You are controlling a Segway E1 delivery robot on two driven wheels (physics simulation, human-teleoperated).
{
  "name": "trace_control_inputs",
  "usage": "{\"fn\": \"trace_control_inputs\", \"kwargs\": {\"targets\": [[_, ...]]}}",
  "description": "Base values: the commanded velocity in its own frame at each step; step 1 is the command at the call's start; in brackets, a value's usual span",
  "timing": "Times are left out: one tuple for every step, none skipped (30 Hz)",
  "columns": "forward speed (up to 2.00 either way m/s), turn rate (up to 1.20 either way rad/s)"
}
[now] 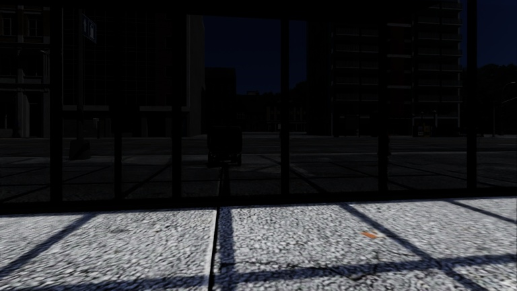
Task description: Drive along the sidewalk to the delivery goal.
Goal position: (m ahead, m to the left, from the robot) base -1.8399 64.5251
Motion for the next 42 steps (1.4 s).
{"fn": "trace_control_inputs", "kwargs": {"targets": [[0.0,0.0],[0.0,0.0],[0.0,0.0],[0.0,0.0],[0.0,0.0],[0.0,0.0],[0.0,0.0],[0.0,0.0],[0.0,0.0],[0.0,0.0],[0.0,0.0],[0.0,0.0],[0.0,0.0],[0.0,0.0],[0.0,0.0],[0.0,0.0],[0.0,0.0],[0.0,0.0],[0.0,0.0],[0.0,0.0],[0.0,0.0],[0.0,0.0],[0.0,0.0],[0.0,0.0],[0.0,0.0],[0.0,0.0],[0.0,0.0],[0.0,0.0],[0.0,0.0],[0.0,0.0],[0.03,0.05],[0.17,0.15],[0.23,0.19],[0.23,0.19],[0.31,0.26],[0.37,0.35],[0.45,0.39],[0.54,0.4],[0.54,0.4],[0.65,0.4],[0.76,0.4],[0.81,0.41]]}}
